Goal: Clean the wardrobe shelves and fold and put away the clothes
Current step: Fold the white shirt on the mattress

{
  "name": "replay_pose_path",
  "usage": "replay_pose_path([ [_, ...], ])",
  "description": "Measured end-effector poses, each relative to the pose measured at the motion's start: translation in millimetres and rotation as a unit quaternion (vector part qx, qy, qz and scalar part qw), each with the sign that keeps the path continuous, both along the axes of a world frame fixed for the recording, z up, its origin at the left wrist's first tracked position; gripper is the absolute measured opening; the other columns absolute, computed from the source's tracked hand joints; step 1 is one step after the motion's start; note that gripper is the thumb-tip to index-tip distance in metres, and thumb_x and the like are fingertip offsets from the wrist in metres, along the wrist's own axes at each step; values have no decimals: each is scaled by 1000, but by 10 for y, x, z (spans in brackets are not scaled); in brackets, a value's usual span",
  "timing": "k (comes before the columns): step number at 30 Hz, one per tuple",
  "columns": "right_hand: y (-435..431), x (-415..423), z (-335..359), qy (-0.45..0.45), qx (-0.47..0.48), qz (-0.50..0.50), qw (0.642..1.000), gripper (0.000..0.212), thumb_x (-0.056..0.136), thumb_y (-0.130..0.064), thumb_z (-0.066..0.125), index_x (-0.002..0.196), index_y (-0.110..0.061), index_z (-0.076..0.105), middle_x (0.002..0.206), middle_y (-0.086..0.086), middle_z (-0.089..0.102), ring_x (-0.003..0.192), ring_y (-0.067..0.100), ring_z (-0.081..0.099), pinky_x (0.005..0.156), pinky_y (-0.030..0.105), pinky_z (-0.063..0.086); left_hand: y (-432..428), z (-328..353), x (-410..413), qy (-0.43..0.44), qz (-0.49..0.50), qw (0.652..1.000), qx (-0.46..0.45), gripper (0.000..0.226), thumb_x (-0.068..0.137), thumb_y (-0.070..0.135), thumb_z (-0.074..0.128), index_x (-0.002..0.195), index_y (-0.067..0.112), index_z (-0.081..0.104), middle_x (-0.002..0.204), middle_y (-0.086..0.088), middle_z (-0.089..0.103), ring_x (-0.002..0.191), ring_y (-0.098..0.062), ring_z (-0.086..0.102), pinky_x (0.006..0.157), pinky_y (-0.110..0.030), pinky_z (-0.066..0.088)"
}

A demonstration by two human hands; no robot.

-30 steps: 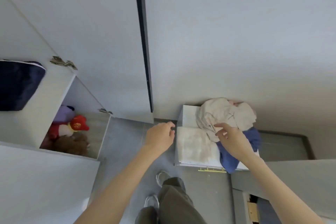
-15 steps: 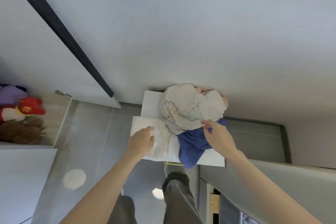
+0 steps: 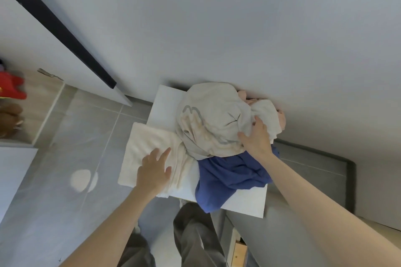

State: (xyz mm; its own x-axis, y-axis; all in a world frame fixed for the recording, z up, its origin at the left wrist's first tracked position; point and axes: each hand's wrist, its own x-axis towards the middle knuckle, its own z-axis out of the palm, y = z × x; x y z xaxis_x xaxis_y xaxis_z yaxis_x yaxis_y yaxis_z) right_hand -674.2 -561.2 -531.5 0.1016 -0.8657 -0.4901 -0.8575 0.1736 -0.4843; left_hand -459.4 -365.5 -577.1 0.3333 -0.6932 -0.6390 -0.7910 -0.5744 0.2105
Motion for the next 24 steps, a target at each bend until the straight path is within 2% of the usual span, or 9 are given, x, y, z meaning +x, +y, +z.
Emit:
replay_pose_path([
  [2,-59,30,-92,-18,4,-42,999,66,88,-22,65,143,-9,31,131,12,48,117,32,51,92,40,45,19,-50,-31,-8,9,1000,-11,59,99,42,41,152,37,15,158,-1,17,141,-27,26,105,-37,39],
  [4,-100,33,-131,-47,7,-74,996,48,89,-21,63,130,-9,42,104,6,58,102,30,59,79,35,47,18,-65,-48,1,20,1000,-3,59,99,43,39,152,37,12,160,-1,14,143,-28,22,108,-39,36],
  [6,-134,7,-116,-58,12,-85,995,30,93,-21,60,117,-6,51,92,1,57,92,25,58,73,30,42,-2,-25,-66,6,5,1000,15,62,99,46,37,152,39,6,161,-2,11,145,-28,20,111,-40,32],
  [10,-175,-42,127,-90,-60,-72,992,18,95,-19,55,104,-4,61,94,6,59,87,19,51,67,24,36,-132,301,-127,-10,-30,999,-4,65,100,46,37,151,41,-3,161,-2,8,148,-30,10,114,-42,26],
  [12,-201,-56,356,-94,-128,-45,986,15,95,-17,54,104,-7,61,100,6,59,93,19,52,77,24,38,-288,590,-165,15,-10,999,-46,64,101,40,38,151,40,-2,161,-2,7,148,-31,5,114,-42,25],
  [15,-249,-32,867,-120,-157,-38,980,9,97,-22,49,101,-26,56,89,-11,63,93,21,60,95,44,44,-603,1134,-210,72,15,987,-141,65,101,32,39,152,40,-1,161,-2,6,148,-28,5,113,-40,25],
  [17,-271,24,1307,-161,-142,-19,977,12,99,-24,45,101,-34,52,88,-14,63,93,18,61,91,36,46,-832,1510,-240,96,19,973,-208,66,100,30,42,152,39,1,161,-2,4,148,-25,5,114,-37,22],
  [19,-291,95,1779,-230,-128,5,965,13,101,-20,45,107,-26,54,95,-11,63,96,16,60,80,22,45,-1056,1905,-266,107,18,957,-270,68,99,31,46,152,39,5,161,-1,-2,148,-24,1,115,-36,19],
  [24,-337,246,2945,-302,-168,47,937,13,101,-17,48,105,-23,58,97,2,66,86,19,56,67,13,41,-1455,2894,-255,146,-4,929,-341,78,93,38,57,152,40,5,160,8,-15,147,-21,-12,116,-43,14],
])
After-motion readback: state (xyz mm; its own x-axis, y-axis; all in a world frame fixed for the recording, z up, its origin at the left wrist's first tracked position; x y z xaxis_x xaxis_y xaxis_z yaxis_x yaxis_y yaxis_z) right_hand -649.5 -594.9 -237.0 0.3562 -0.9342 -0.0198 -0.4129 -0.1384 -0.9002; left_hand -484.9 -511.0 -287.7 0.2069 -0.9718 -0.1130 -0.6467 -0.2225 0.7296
